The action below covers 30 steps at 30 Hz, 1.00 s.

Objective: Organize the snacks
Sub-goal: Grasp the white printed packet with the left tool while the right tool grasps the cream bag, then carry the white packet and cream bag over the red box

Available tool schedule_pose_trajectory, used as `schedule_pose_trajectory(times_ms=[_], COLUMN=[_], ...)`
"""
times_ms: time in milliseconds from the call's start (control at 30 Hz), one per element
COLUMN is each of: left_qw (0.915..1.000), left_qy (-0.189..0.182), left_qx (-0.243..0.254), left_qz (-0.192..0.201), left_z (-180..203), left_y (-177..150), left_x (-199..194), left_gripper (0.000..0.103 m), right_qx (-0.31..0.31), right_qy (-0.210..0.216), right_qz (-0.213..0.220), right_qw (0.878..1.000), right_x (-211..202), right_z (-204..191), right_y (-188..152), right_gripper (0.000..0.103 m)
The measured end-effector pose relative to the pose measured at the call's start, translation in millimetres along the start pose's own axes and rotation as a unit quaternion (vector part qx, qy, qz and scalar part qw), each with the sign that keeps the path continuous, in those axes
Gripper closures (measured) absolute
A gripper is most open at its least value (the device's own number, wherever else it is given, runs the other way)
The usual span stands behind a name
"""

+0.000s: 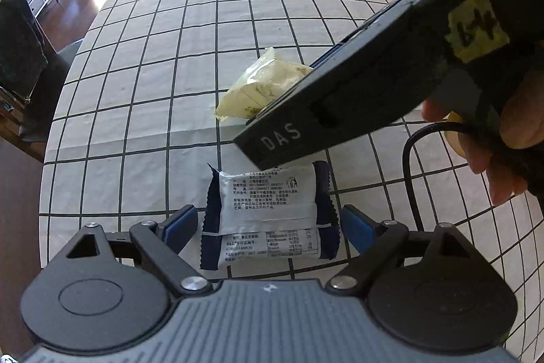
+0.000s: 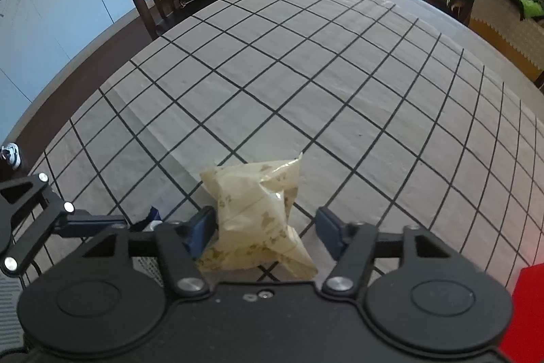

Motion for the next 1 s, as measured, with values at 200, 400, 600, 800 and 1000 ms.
schedule_pose_trajectory(times_ms=[200, 400, 600, 800, 1000], left_qw=[0.9999, 0.9998, 0.9993, 0.9983, 0.9975], left_qy=[0.001, -0.009, -0.012, -0.012, -0.016], left_qx=[0.011, 0.0, -0.025, -0.052, -0.056], left_qz=[0.009, 0.019, 0.024, 0.023, 0.039], left_z=[4.1, -1.8, -12.6, -22.8, -24.6], left_y=[-1.1, -3.2, -3.2, -2.8, 5.0], left_x=[-4.5, -10.5, -12.2, -16.4, -40.4], left_gripper=[0.032, 0.038, 0.045, 0.045, 0.045], right_qx=[0.012, 0.054, 0.106, 0.137, 0.159], right_qy=[-0.006, -0.019, -0.026, -0.031, -0.037], right_qz=[0.005, 0.016, 0.032, 0.051, 0.076], right_qw=[1.0, 0.998, 0.993, 0.989, 0.984], right_x=[-5.3, -14.8, -36.0, -68.2, -109.1], right_z=[4.3, 14.3, 27.3, 31.8, 35.2], right_y=[-3.6, -11.9, -28.4, -46.2, -60.0], right_gripper=[0.058, 0.063, 0.065, 0.065, 0.065])
Point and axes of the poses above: each gripper's, at about its wrist camera, not at the fingertips, and x roughly the way its jaws point, z to its right, y to its top, the point moved 2 cm from there along x, roughly the way its jaws point, and after that the axes turned 9 degrees about z, right-handed, at the moved point
